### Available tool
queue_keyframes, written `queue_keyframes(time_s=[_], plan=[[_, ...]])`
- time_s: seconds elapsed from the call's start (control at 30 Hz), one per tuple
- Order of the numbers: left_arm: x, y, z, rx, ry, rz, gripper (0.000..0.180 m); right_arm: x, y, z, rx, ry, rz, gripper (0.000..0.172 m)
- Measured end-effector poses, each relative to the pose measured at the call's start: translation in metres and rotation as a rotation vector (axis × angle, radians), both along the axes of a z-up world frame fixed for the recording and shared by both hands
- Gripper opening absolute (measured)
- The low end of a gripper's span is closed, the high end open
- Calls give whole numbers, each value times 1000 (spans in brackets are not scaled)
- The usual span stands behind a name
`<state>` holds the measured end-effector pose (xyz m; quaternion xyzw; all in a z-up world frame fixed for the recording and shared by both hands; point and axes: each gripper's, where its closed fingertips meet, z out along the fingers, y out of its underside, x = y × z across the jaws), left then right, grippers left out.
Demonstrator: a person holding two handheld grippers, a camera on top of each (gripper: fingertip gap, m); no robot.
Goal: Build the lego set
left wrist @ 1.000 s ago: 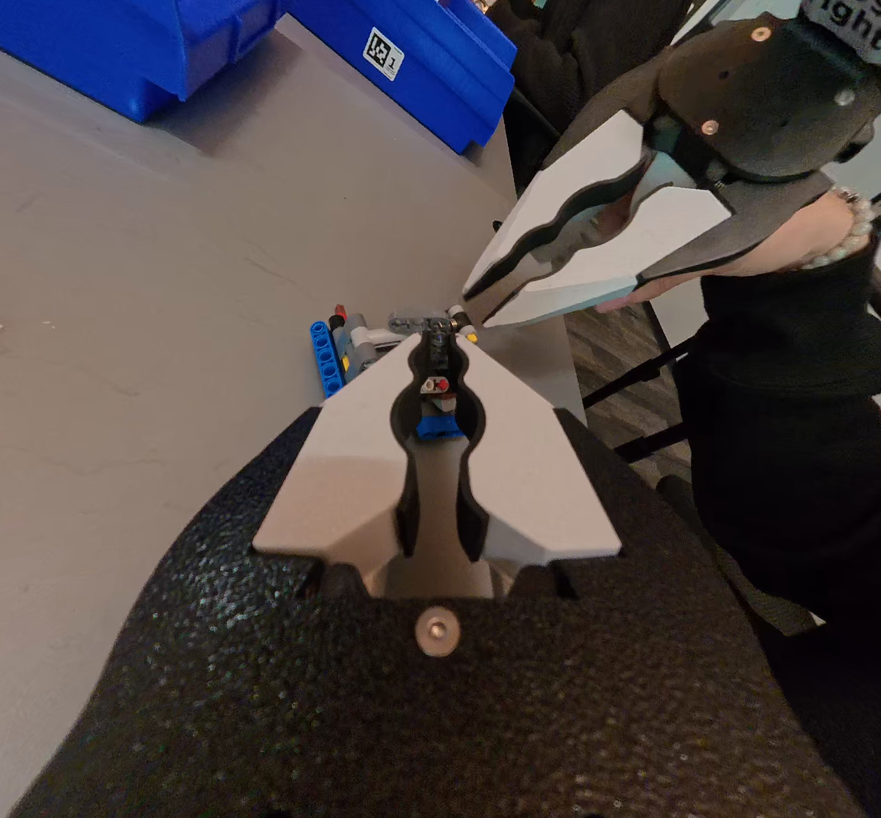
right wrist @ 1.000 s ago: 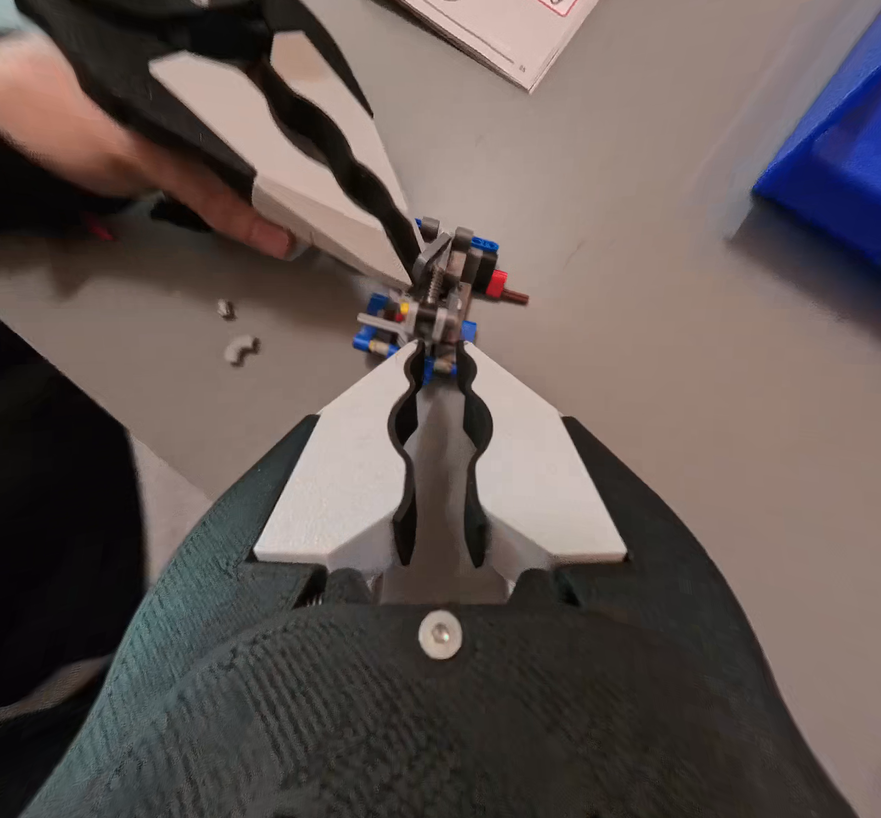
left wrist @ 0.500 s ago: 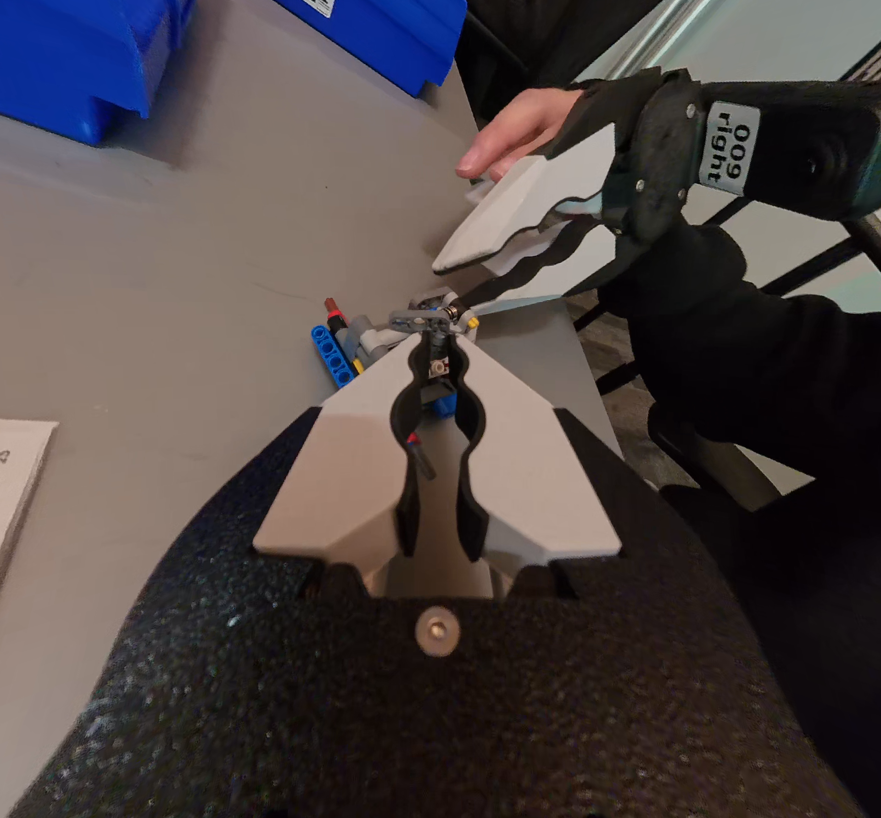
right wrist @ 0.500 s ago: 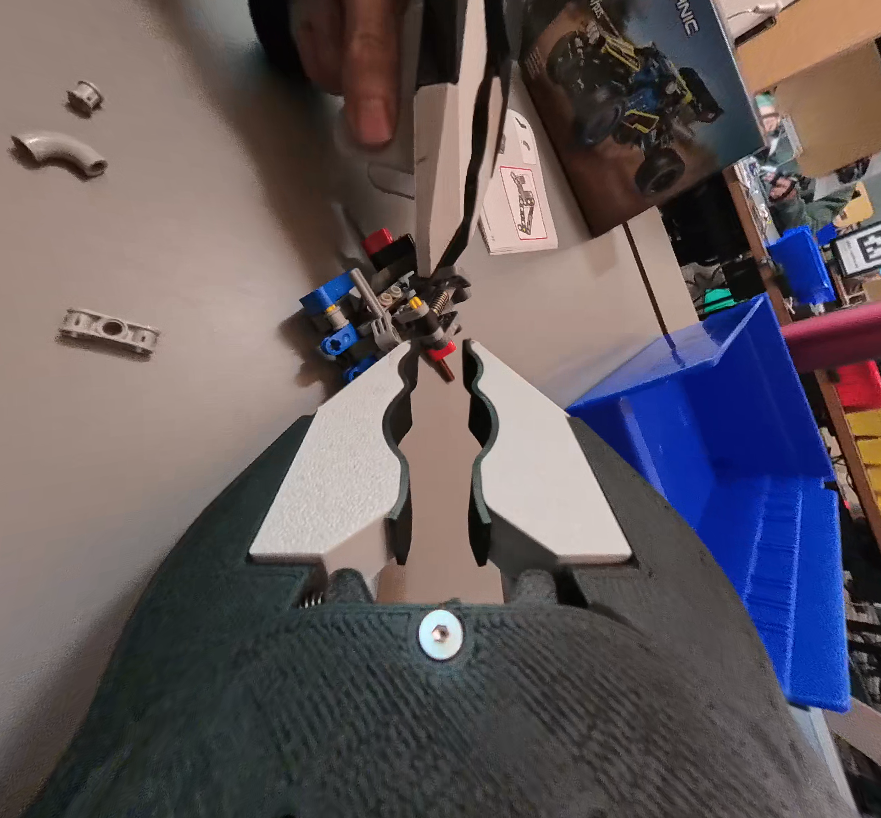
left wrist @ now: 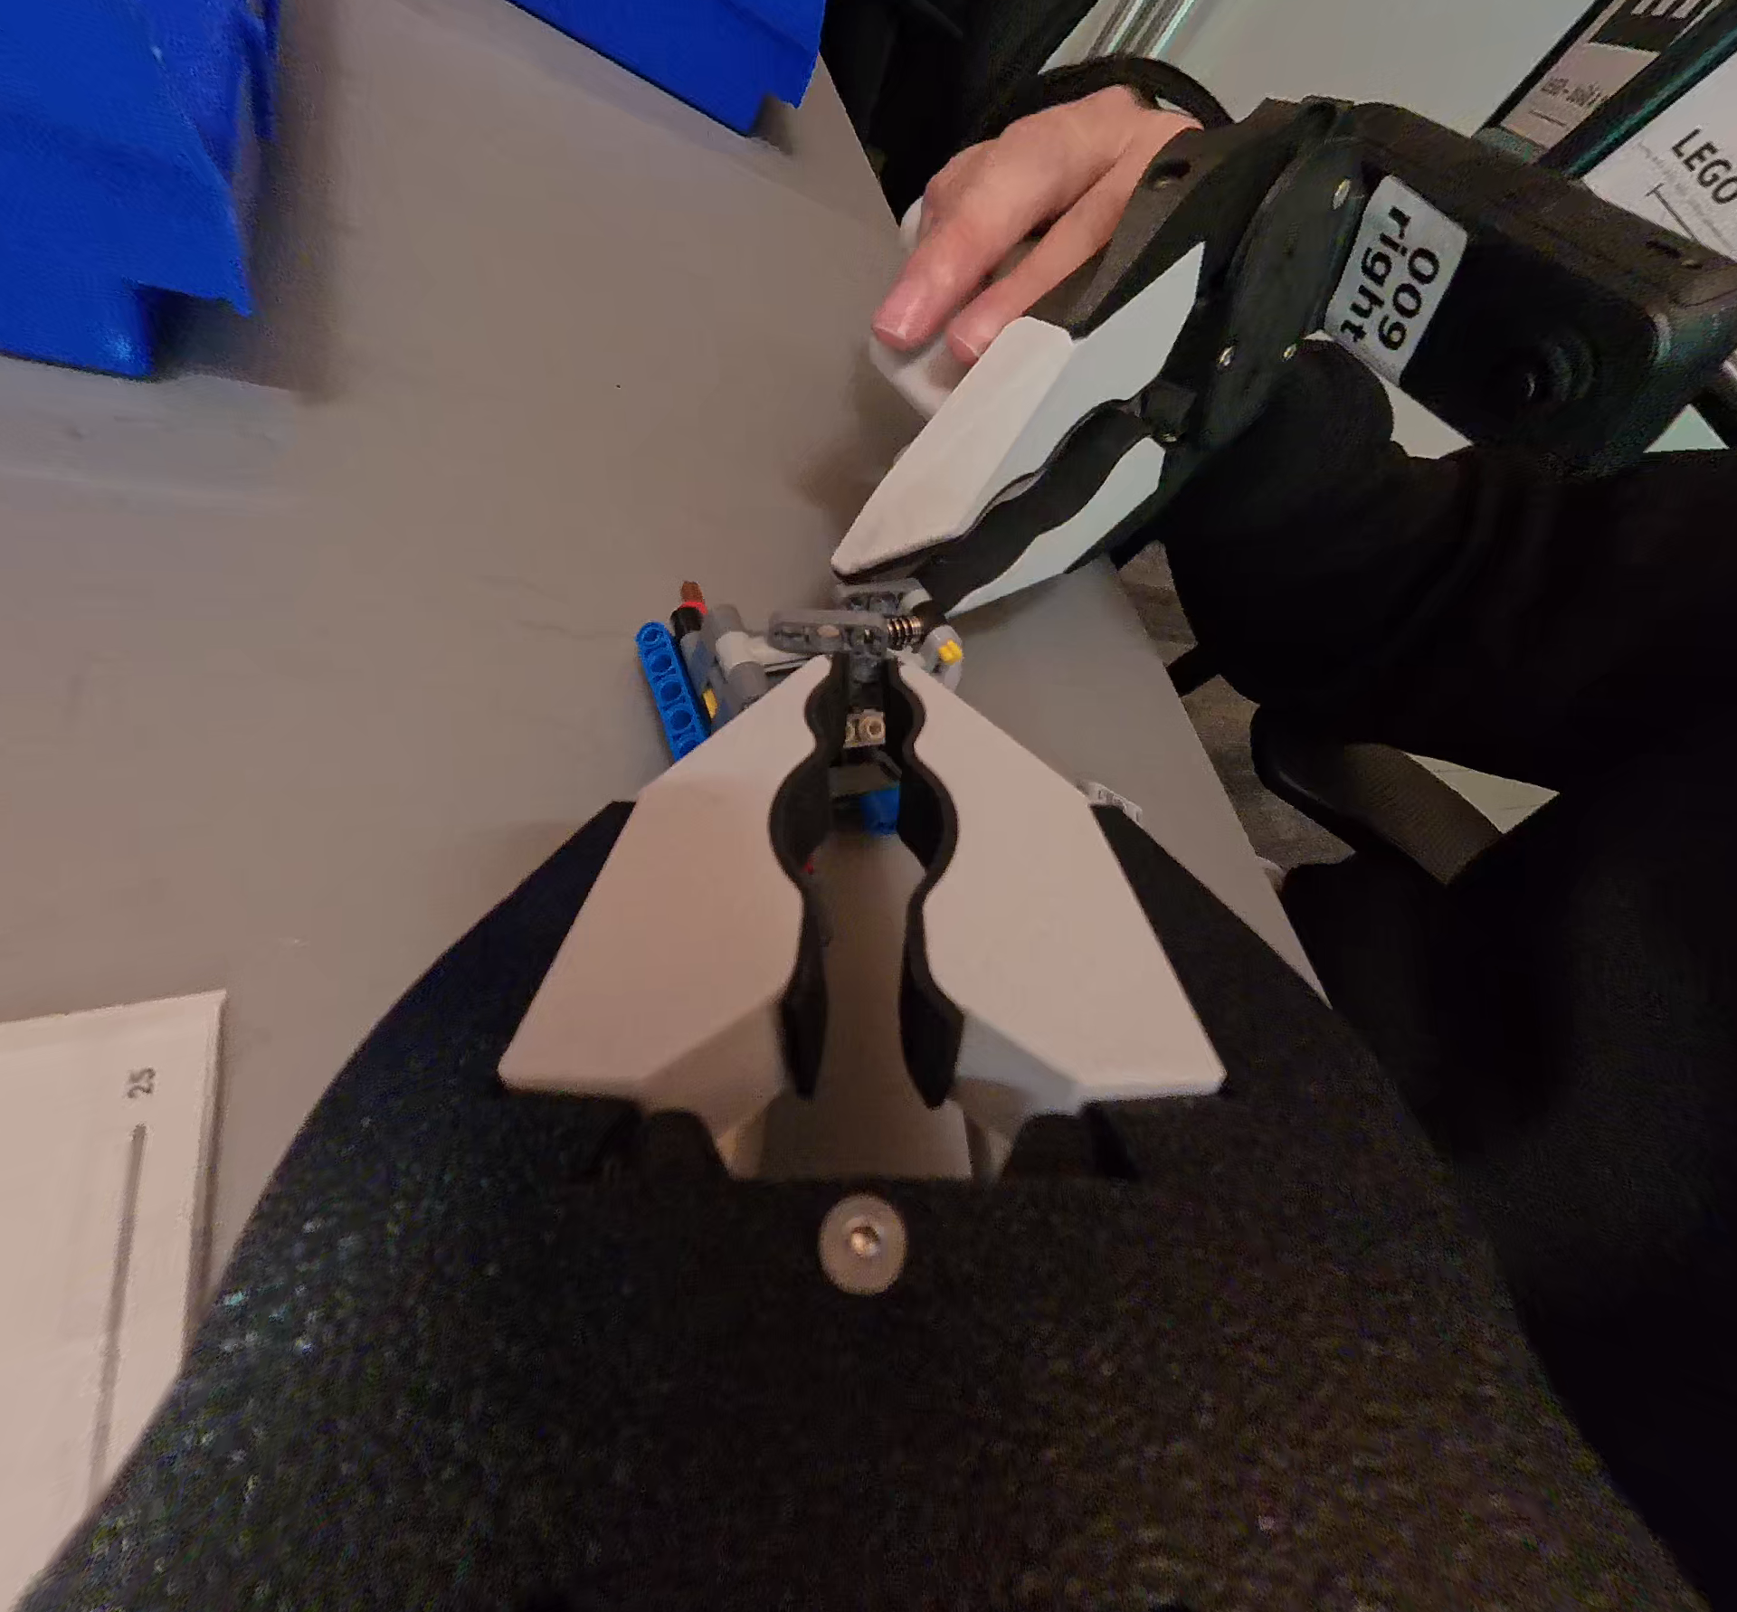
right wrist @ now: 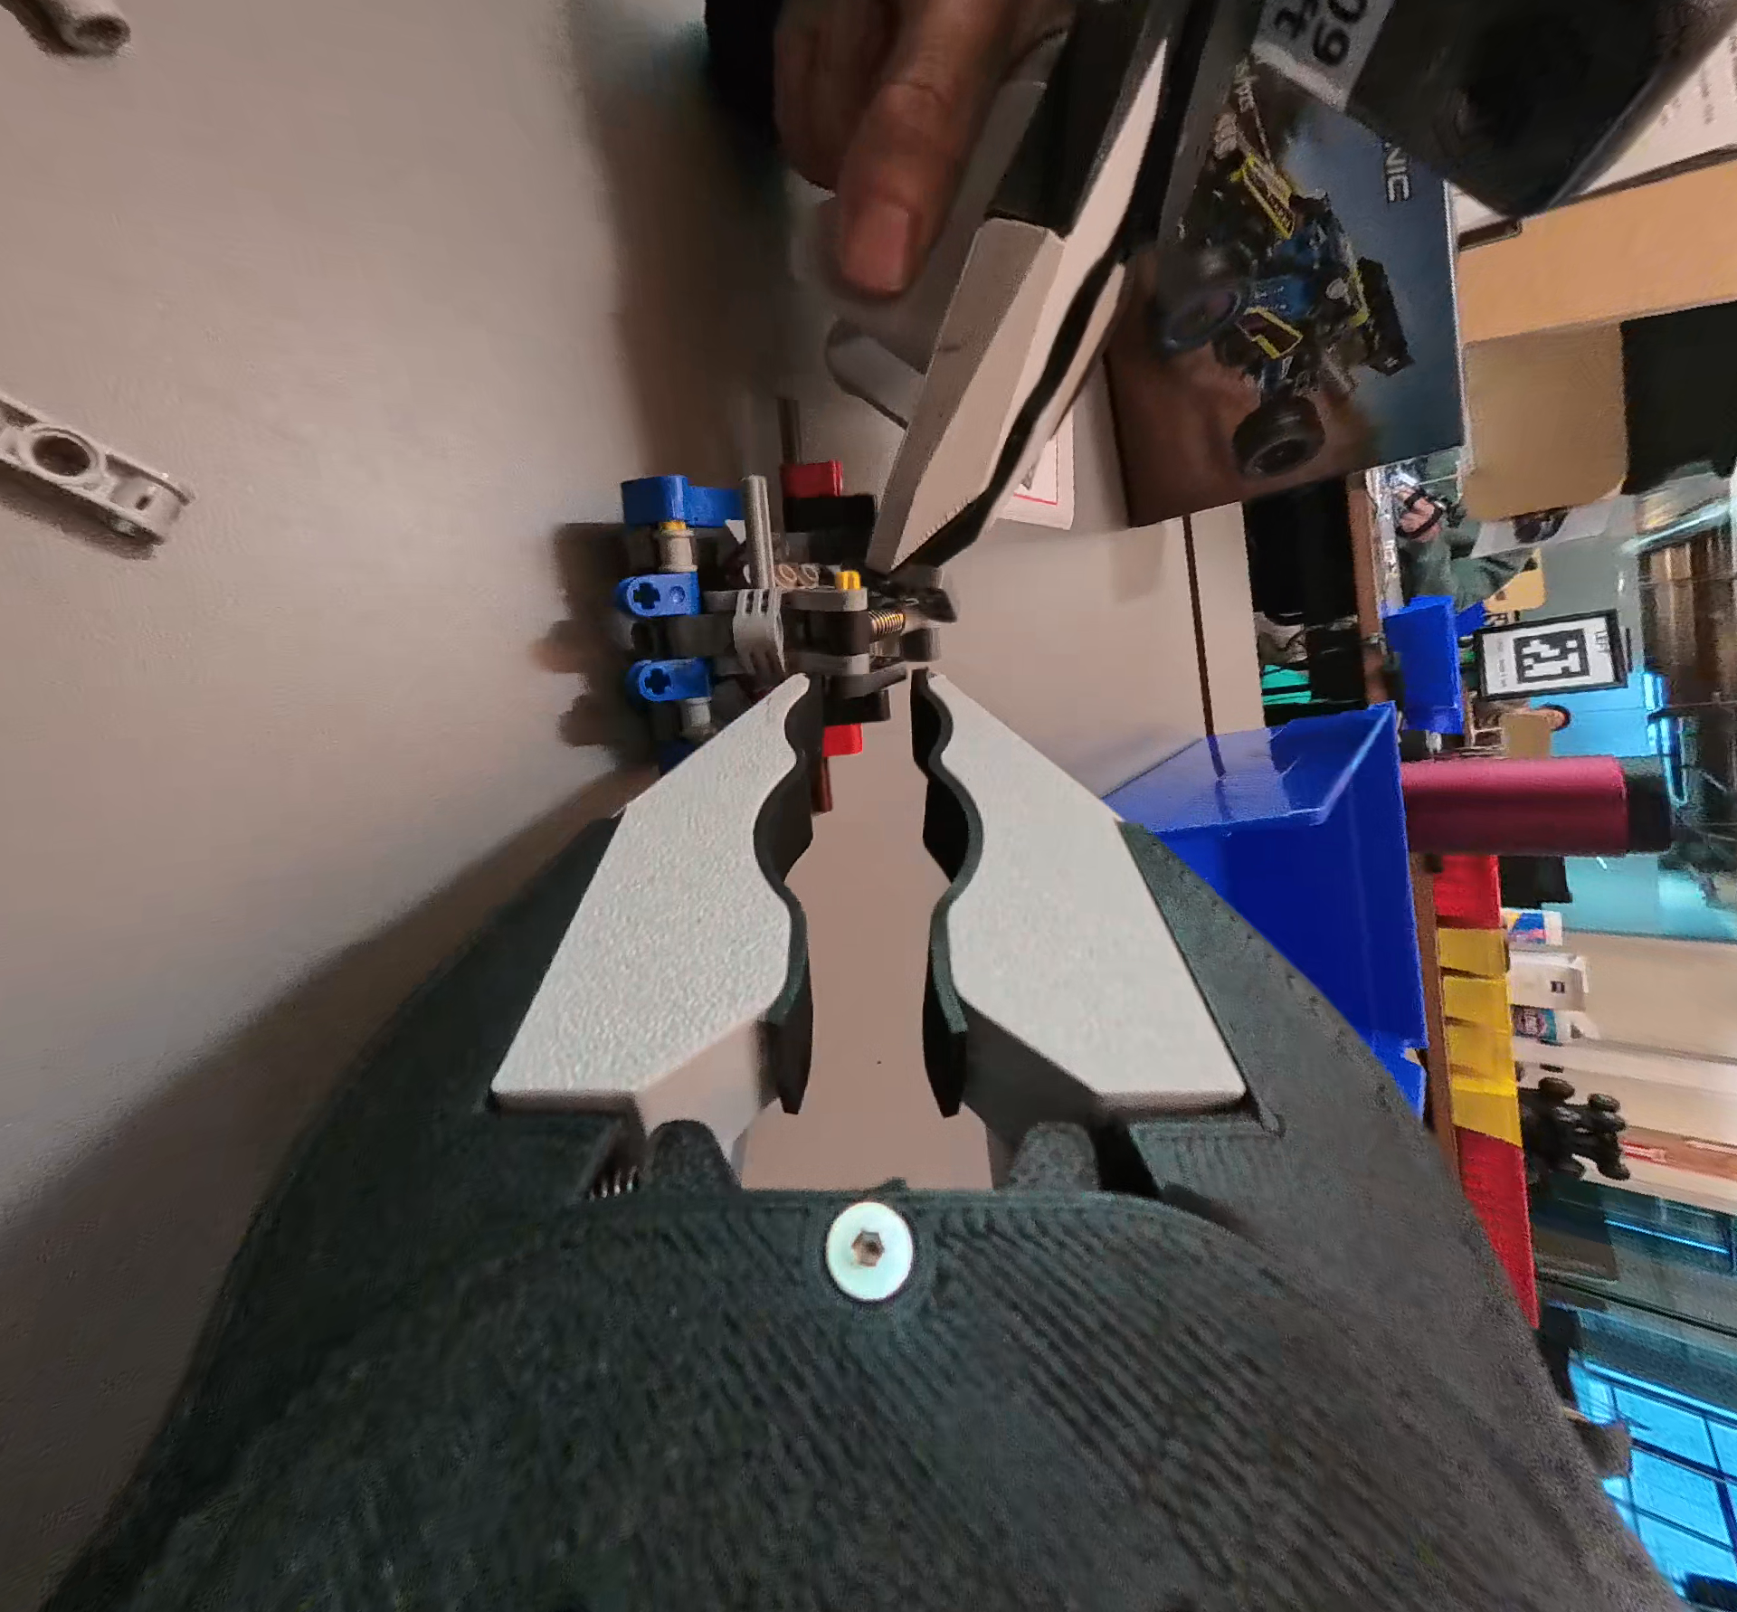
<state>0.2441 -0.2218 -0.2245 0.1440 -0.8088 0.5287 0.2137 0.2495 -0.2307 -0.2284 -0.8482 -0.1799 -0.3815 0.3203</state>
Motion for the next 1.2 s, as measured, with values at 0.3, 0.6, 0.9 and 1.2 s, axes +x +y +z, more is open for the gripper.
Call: queue_keyframes(time_s=[0.3,0.6,0.9,1.2], plan=[[5,-4,-3,21,-8,-18,4,-1,3,9,272,396,-38,10],[5,-3,-2,10,0,-9,4,-8,5,7,400,705,-109,10],[-1,-1,3,-23,-5,-22,4,-13,6,3,482,1001,-224,9],[0,9,15,-167,483,28,4,-10,9,4,444,840,-231,9]])
